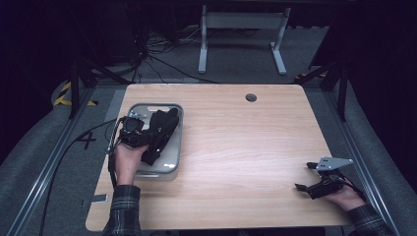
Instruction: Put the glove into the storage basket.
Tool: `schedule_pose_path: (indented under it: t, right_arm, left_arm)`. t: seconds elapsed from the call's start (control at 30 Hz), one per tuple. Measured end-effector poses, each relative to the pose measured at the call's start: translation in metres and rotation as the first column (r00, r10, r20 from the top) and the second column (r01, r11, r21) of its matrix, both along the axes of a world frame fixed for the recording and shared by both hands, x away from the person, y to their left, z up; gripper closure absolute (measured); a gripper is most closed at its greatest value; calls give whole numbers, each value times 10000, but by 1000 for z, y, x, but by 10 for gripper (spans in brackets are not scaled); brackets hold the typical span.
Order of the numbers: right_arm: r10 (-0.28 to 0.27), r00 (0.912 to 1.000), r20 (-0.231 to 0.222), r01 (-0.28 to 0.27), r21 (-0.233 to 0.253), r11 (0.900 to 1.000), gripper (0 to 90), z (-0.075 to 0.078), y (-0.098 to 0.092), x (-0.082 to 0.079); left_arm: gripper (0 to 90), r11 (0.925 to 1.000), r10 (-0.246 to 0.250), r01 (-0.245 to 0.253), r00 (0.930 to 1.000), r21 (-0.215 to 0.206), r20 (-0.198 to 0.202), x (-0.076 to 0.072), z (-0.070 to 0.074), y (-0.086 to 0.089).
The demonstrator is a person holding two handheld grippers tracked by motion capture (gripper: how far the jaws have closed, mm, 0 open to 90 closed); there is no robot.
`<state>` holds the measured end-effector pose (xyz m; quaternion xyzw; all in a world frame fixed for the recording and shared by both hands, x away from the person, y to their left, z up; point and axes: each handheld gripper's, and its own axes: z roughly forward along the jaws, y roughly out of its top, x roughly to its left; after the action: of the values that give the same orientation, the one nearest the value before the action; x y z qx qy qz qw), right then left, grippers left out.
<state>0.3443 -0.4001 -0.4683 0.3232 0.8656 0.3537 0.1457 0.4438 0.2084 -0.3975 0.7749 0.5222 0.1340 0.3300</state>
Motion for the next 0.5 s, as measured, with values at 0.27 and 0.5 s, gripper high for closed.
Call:
schedule_pose_path:
  t: [0.27, 0.5]
  right_arm:
    - [-2, 10000, 2, 2, 3, 10000, 16, 0, 0, 0]
    - [11, 10000, 19, -11, -2, 10000, 16, 0, 0, 0]
  left_arm:
    - [669, 9997, 27, -16, 9992, 250, -408, 9, -10, -1]
    - [609, 9990, 129, -100, 9978, 447, -654, 13, -16, -1]
